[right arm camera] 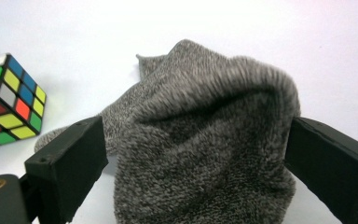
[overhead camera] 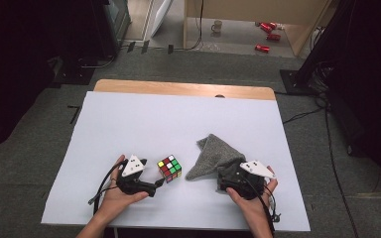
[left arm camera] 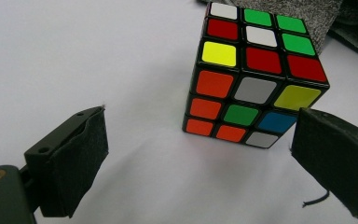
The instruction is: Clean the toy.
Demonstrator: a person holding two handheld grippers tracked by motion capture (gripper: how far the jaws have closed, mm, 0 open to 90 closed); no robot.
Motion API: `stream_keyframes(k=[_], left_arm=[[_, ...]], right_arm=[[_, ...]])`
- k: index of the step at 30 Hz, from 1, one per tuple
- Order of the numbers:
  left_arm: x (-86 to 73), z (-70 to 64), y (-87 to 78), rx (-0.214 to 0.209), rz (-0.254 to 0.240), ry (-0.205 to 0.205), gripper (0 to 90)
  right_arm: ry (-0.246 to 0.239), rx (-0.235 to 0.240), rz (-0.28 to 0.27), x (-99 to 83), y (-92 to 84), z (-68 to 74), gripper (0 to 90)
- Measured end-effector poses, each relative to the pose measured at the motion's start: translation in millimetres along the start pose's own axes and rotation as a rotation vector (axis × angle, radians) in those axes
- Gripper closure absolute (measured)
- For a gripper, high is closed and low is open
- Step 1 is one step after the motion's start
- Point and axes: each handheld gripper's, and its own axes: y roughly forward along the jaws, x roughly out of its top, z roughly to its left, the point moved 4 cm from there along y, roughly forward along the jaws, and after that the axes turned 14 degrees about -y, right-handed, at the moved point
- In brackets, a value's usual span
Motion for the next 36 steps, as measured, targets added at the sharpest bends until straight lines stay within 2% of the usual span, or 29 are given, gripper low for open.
stream_keyframes(k=[5, 9, 15, 20, 23, 26, 28, 33, 36], left_arm=[[1.3, -3.6, 2.6, -0.004, 0.002, -0.003, 4.2], [1.3, -5.4, 5.5, 0.002, 0.015, -0.005, 4.2], [0.3, -11.6, 6.5, -0.024, 0.026, 0.005, 4.3], [-0.9, -19.1, 11.1, -0.027, 0.041, 0.012, 4.2], [-0.1, -21.8, 17.2, 0.008, 0.057, 0.014, 4.4], [2.1, -23.1, 21.8, 0.025, 0.060, -0.004, 7.5], [2.5, -24.5, 24.3, 0.036, 0.070, 0.006, 12.6], [1.9, -28.2, 29.9, 0.081, 0.104, 0.038, 17.2], [2.3, -28.9, 31.8, 0.102, 0.108, 0.047, 25.4]], right_arm=[[0.005, -0.008, -0.017, 9.1, -0.6, 0.5, 4.9], [-0.002, -0.022, -0.012, 16.6, 8.8, 3.2, 2.9], [0.026, -0.036, -0.003, 17.3, 14.9, -0.6, 2.4], [0.016, -0.037, 0.006, 15.4, 11.7, 0.5, 2.4], [0.020, -0.041, -0.001, 14.7, 6.9, -2.0, 2.4], [0.025, -0.046, -0.003, 12.1, 4.0, -3.9, 2.4], [0.024, -0.049, -0.004, 10.0, 2.7, -4.9, 2.5], [0.029, -0.046, -0.010, 9.9, 0.7, -5.7, 2.6], [0.025, -0.043, -0.015, 11.2, 0.5, -3.4, 2.6]])
